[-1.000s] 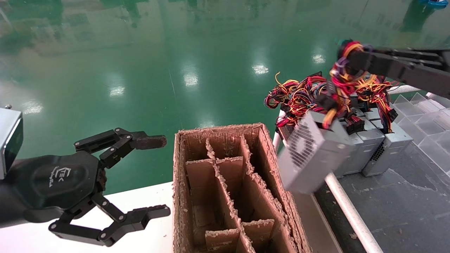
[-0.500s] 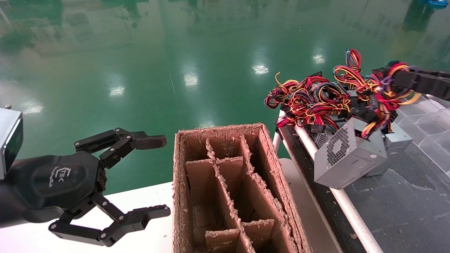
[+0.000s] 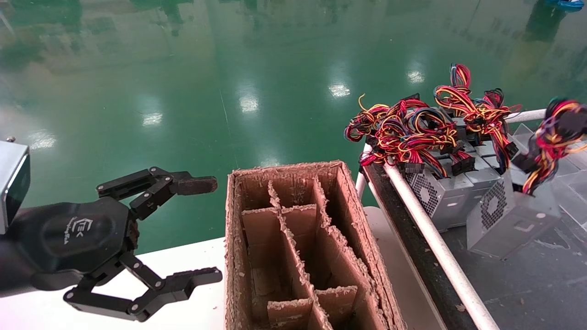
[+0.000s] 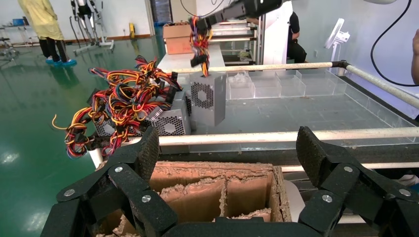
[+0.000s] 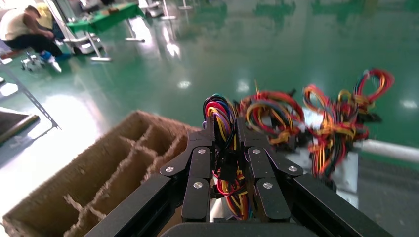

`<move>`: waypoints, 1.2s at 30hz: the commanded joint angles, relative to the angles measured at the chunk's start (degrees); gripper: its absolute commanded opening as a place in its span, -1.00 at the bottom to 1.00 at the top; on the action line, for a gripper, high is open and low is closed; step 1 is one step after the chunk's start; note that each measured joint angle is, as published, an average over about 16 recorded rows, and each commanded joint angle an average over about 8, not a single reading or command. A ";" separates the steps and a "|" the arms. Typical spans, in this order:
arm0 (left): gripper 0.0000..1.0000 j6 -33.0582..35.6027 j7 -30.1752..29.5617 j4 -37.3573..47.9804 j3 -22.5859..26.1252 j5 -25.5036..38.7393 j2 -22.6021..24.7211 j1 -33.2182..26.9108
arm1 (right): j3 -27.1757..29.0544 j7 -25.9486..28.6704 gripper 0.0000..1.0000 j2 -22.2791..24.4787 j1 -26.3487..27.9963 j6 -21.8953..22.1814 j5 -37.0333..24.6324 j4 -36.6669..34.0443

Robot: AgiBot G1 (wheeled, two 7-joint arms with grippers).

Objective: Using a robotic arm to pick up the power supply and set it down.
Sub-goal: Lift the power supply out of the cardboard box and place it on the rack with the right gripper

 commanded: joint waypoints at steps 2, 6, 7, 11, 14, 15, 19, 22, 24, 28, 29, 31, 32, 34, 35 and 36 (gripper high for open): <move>1.00 0.00 0.00 0.00 0.00 0.00 0.00 0.00 | -1.00 -1.05 -1.00 -0.81 -0.06 0.13 -1.06 -1.16; 1.00 0.00 0.00 0.00 0.00 0.00 0.00 0.00 | -2.57 -2.14 -1.00 -2.34 0.63 -0.06 -3.03 -1.88; 1.00 0.00 0.00 0.00 0.00 0.00 0.00 0.00 | -2.89 -2.33 -1.00 -2.62 0.86 -0.12 -3.34 -2.04; 1.00 0.00 0.00 0.00 0.00 0.00 0.00 0.00 | -3.81 -2.82 -0.98 -3.51 1.57 -0.27 -3.65 -2.78; 1.00 0.00 0.00 0.00 0.00 0.00 0.00 0.00 | -4.41 -3.37 -0.84 -4.13 1.90 -0.34 -3.59 -3.09; 1.00 0.00 0.00 0.00 0.00 0.00 0.00 0.00 | -4.62 -3.58 -0.84 -4.33 1.97 -0.37 -3.54 -3.15; 1.00 0.00 0.00 0.00 0.00 0.00 0.00 0.00 | -5.46 -4.39 -0.85 -5.01 2.16 -0.47 -3.20 -3.33; 1.00 0.00 0.00 0.00 0.00 0.00 0.00 0.00 | -6.08 -4.70 -0.39 -5.42 2.23 -0.49 -2.81 -3.62; 1.00 0.00 0.00 0.00 0.00 0.00 0.00 0.00 | -6.49 -4.76 0.11 -5.67 2.31 -0.47 -2.57 -3.90; 1.00 0.00 0.00 0.00 0.00 0.00 0.00 0.00 | -7.27 -4.79 1.00 -6.07 2.58 -0.45 -2.10 -4.54; 1.00 0.00 0.00 0.00 0.00 0.00 0.00 0.00 | -7.44 -4.80 1.00 -6.14 2.66 -0.44 -1.98 -4.70; 1.00 0.00 0.00 0.00 0.00 0.00 0.00 0.00 | -7.77 -4.87 1.00 -6.27 2.82 -0.42 -1.74 -5.03; 1.00 0.00 0.00 0.00 0.00 0.00 0.00 0.00 | -7.94 -4.92 1.00 -6.32 2.90 -0.41 -1.63 -5.20; 1.00 0.00 0.00 0.00 0.00 0.00 0.00 0.00 | -8.25 -5.03 1.00 -6.40 3.06 -0.39 -1.43 -5.54; 1.00 0.00 0.00 0.00 0.00 0.00 0.00 0.00 | -8.40 -5.09 1.00 -6.43 3.14 -0.38 -1.34 -5.71; 1.00 0.00 0.00 0.00 0.00 0.00 0.00 0.00 | -8.55 -5.14 1.00 -6.46 3.23 -0.37 -1.25 -5.88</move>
